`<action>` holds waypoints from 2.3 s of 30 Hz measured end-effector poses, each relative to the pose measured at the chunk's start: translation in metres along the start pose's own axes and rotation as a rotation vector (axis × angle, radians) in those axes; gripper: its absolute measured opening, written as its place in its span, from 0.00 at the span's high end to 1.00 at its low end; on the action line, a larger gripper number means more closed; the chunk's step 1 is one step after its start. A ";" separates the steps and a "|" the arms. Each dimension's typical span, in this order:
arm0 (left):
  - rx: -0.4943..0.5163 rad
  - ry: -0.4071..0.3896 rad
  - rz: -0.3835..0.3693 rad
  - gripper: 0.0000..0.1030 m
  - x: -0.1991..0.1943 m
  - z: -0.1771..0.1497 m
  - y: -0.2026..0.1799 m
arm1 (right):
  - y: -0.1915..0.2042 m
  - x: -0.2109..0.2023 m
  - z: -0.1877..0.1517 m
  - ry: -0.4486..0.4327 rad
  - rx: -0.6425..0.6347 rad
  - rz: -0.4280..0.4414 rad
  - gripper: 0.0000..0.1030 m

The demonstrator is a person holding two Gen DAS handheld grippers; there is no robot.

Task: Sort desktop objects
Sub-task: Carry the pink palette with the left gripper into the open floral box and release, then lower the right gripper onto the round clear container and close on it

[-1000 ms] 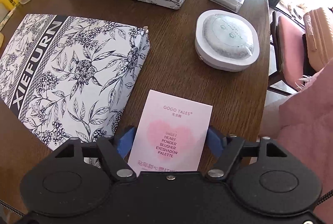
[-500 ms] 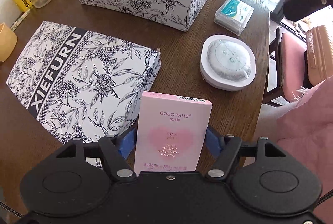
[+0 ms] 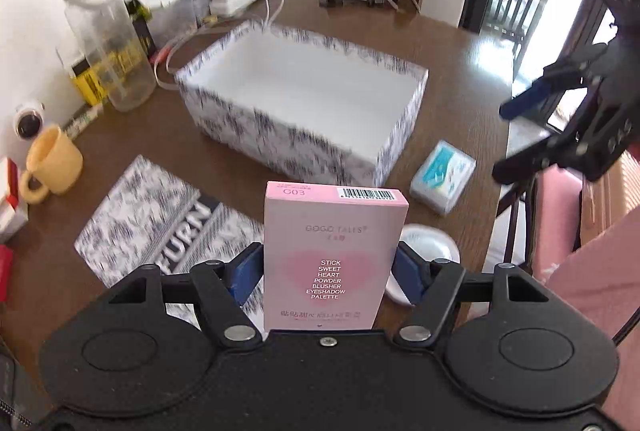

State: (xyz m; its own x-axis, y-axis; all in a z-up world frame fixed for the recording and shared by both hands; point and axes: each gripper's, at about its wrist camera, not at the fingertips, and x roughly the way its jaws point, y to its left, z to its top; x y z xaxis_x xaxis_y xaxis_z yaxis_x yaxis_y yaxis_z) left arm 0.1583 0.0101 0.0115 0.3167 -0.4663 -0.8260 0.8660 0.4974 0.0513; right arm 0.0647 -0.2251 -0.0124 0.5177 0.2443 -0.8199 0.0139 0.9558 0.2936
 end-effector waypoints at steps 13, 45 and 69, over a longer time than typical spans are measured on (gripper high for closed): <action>0.175 0.007 0.021 0.34 0.103 0.171 0.017 | -0.060 -0.031 0.036 -0.096 0.068 -0.004 0.03; 0.364 0.372 0.030 0.10 0.288 0.174 0.044 | -0.102 -0.002 0.049 -0.002 0.069 -0.015 0.03; -0.276 -0.127 0.086 0.00 -0.018 -0.017 -0.031 | 0.007 0.055 -0.001 0.189 -0.618 0.100 0.03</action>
State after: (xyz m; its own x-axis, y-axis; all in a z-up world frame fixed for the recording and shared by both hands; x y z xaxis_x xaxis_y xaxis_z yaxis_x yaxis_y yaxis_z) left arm 0.1193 0.0152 0.0149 0.4453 -0.4923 -0.7479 0.7014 0.7109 -0.0504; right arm 0.0920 -0.2051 -0.0558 0.3309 0.3072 -0.8923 -0.5496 0.8314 0.0825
